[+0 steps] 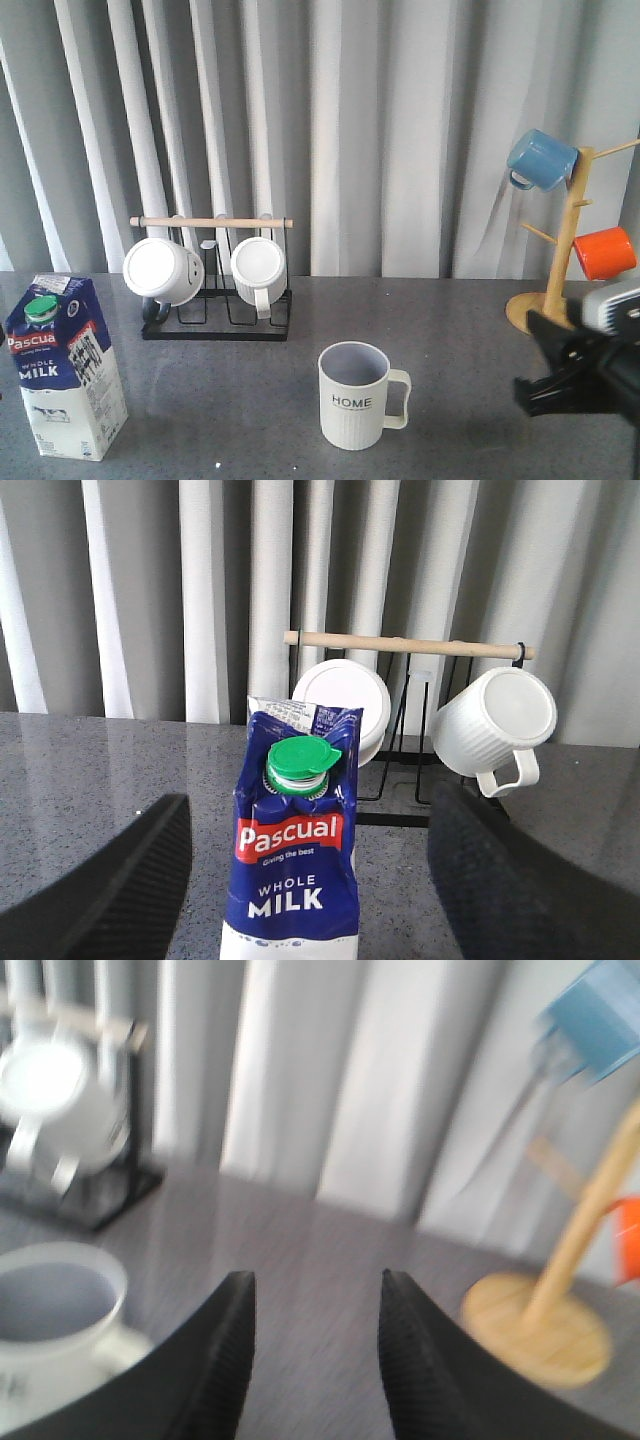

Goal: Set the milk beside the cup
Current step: 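Release the mug and withdraw the right gripper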

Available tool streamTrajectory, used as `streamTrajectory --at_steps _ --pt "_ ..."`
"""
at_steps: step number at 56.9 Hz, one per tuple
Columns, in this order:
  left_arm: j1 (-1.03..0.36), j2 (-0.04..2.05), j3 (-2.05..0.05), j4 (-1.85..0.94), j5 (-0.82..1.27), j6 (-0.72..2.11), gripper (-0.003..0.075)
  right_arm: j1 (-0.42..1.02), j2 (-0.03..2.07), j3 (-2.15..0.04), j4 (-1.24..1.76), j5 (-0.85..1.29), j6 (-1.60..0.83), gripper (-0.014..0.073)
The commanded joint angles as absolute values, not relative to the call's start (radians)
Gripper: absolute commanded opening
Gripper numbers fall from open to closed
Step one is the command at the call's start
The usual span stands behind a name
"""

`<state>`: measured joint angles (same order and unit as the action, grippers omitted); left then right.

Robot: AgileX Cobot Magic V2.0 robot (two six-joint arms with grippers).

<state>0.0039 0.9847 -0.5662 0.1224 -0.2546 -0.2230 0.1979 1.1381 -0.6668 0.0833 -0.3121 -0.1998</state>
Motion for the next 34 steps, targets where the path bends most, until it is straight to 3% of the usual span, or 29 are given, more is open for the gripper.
streamTrajectory --at_steps 1,9,34 --pt "-0.002 0.975 -0.601 0.116 -0.338 -0.223 0.0484 0.146 0.985 -0.691 0.026 -0.355 -0.153 0.0217" --pt "-0.002 0.975 -0.601 0.116 -0.338 -0.223 0.0484 0.123 0.821 -0.691 -0.023 -0.27 -0.11 -0.0016" --pt "-0.002 0.975 -0.601 0.116 -0.338 -0.223 0.0484 0.123 0.733 -0.691 -0.046 -0.237 -0.077 -0.0008"
